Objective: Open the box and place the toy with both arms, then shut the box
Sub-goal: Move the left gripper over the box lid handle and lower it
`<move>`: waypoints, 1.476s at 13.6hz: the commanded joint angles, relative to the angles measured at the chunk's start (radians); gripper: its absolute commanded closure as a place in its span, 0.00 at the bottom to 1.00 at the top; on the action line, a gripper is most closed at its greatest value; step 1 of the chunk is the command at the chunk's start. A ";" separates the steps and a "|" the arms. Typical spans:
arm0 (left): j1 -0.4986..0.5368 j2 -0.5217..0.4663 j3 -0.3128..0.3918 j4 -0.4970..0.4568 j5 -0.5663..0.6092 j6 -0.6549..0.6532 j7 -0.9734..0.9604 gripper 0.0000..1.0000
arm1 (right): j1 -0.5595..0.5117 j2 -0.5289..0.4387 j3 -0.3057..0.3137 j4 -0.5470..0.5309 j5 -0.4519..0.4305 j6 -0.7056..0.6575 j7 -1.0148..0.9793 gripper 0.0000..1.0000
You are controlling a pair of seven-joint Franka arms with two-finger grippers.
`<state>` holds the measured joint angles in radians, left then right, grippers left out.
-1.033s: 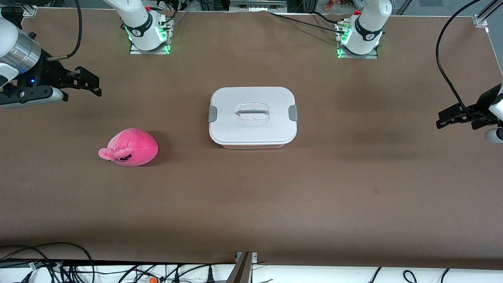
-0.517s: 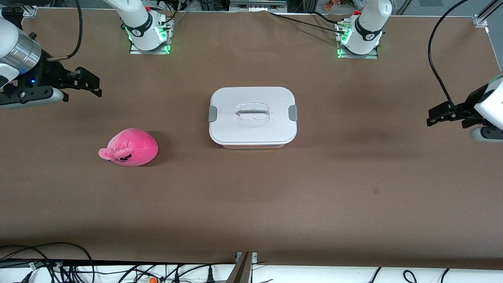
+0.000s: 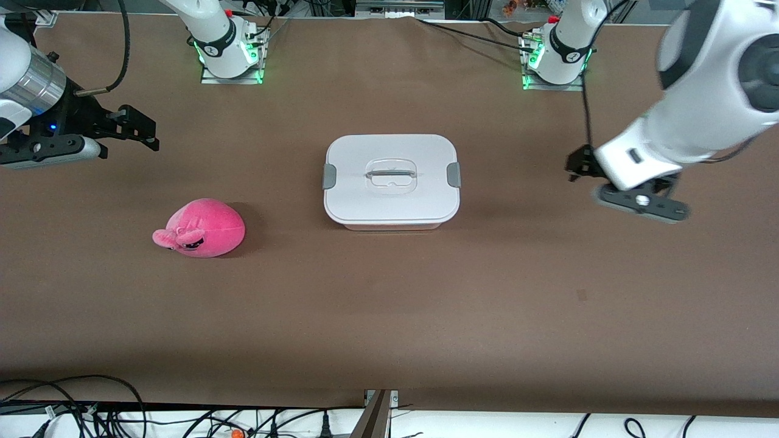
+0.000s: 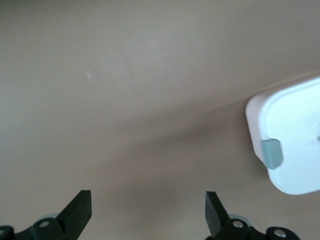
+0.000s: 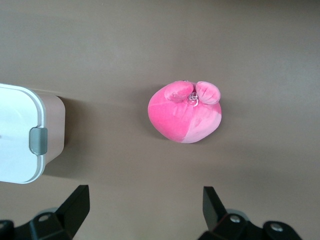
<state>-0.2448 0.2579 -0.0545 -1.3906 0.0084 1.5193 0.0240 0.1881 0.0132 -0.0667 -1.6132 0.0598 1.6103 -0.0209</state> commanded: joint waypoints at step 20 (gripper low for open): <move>-0.558 0.261 0.013 -0.005 0.079 0.372 0.581 0.00 | 0.011 0.011 -0.002 -0.014 -0.001 0.014 -0.007 0.00</move>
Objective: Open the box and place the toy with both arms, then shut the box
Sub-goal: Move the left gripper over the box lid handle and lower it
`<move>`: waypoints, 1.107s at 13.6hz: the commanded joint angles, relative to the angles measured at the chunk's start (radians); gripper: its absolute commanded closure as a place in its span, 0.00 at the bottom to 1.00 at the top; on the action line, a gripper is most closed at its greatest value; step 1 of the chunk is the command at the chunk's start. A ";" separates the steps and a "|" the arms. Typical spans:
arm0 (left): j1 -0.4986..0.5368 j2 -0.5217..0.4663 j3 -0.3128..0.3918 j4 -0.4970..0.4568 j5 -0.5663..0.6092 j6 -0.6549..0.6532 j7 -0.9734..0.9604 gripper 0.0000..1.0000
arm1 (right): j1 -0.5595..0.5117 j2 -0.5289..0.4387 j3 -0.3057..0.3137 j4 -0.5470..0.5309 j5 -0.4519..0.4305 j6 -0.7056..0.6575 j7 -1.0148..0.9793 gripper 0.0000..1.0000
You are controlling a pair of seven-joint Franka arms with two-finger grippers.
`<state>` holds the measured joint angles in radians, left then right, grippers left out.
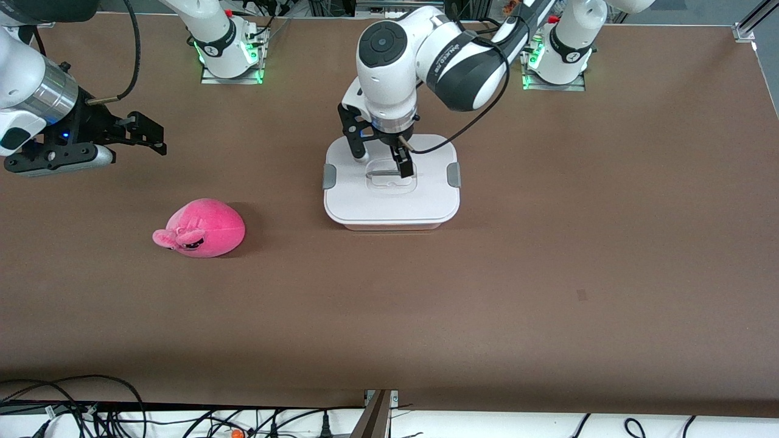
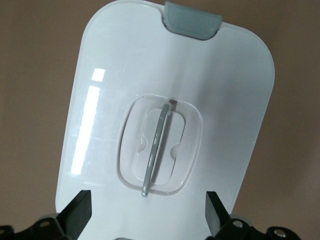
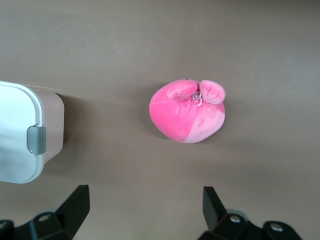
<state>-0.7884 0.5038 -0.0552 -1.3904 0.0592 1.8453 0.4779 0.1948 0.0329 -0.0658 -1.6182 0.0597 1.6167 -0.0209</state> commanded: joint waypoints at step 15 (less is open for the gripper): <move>-0.006 0.068 0.014 -0.055 0.021 0.118 0.100 0.00 | 0.005 -0.008 -0.005 -0.017 -0.014 0.017 -0.016 0.00</move>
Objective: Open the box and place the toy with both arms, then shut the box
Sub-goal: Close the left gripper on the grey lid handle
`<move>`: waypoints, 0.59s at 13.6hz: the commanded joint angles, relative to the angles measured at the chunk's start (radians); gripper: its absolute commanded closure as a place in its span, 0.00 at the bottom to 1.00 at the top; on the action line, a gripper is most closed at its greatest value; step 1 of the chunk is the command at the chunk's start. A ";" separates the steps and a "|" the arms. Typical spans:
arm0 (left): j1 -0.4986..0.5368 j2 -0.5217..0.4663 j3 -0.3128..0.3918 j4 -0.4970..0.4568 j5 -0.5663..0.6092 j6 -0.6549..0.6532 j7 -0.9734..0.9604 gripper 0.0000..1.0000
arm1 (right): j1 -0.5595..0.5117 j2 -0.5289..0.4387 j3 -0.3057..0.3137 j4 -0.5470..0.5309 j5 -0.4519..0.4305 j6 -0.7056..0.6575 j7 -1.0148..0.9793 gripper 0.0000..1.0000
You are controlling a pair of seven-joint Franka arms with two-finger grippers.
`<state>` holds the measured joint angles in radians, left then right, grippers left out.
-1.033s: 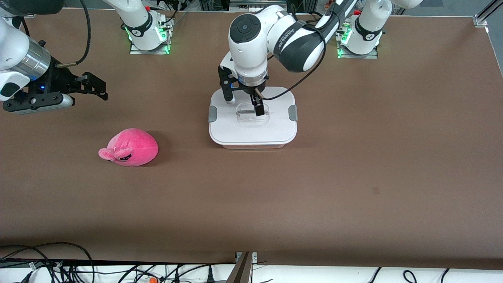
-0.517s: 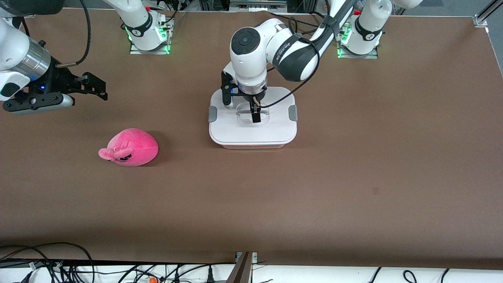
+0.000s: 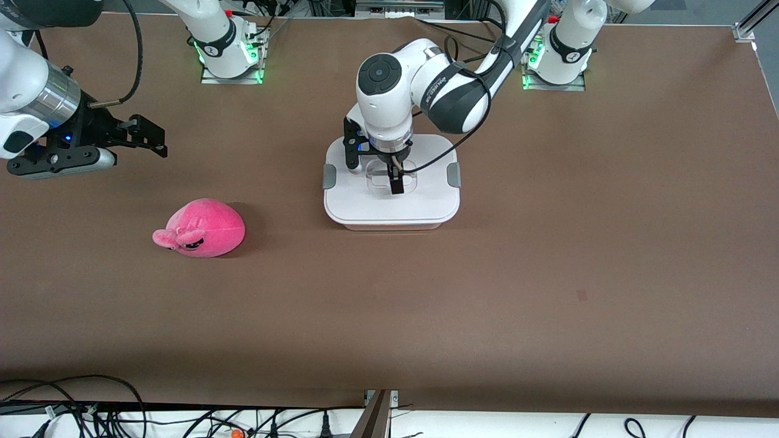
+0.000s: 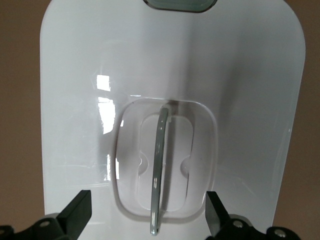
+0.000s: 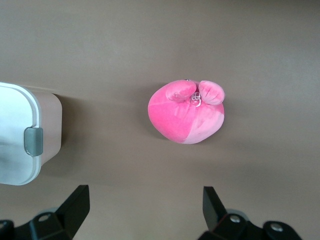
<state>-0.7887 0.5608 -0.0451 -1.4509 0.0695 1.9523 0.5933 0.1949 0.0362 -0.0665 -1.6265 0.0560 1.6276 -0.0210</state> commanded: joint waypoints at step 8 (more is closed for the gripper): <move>-0.020 0.014 0.004 0.044 0.015 0.005 -0.049 0.87 | 0.005 -0.016 -0.003 -0.007 -0.010 0.002 -0.016 0.00</move>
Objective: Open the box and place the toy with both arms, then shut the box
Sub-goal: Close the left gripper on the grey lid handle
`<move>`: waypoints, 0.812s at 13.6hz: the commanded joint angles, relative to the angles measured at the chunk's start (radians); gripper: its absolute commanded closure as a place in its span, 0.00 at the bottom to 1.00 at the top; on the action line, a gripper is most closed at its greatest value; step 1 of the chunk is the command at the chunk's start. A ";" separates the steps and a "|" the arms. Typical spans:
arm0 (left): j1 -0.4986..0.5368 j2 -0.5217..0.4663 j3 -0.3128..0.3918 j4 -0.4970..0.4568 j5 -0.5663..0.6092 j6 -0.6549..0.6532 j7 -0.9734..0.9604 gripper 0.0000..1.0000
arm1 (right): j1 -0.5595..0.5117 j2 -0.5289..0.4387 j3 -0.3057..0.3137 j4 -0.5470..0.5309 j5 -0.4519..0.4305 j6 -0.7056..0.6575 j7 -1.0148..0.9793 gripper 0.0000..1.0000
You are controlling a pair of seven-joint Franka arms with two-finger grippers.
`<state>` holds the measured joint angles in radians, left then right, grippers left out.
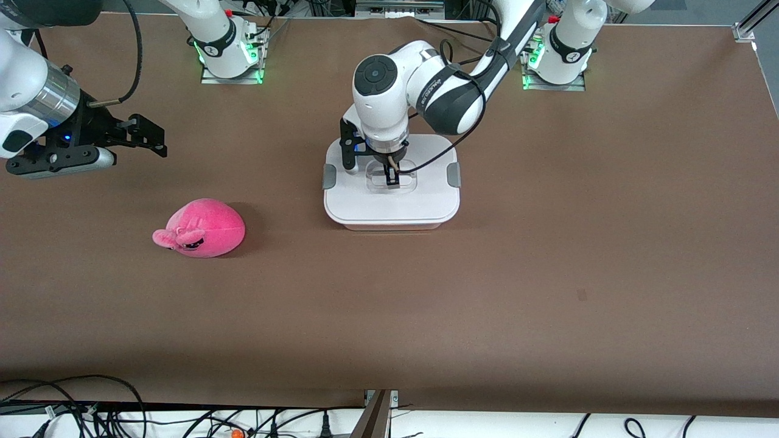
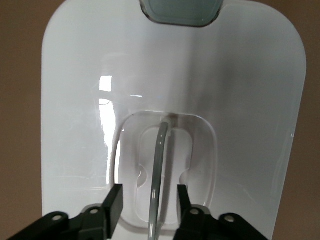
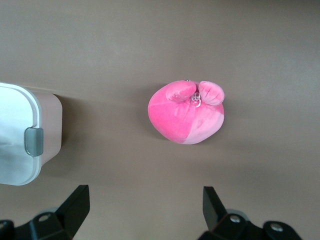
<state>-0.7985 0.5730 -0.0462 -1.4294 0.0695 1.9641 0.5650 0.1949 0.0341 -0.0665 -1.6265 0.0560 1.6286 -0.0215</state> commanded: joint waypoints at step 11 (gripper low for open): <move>-0.027 -0.044 0.002 0.024 0.015 -0.076 -0.020 1.00 | 0.005 -0.016 -0.003 -0.009 -0.011 0.001 -0.015 0.00</move>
<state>-0.8022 0.5677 -0.0479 -1.4150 0.0700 1.9460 0.5618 0.1949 0.0339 -0.0665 -1.6265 0.0558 1.6285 -0.0217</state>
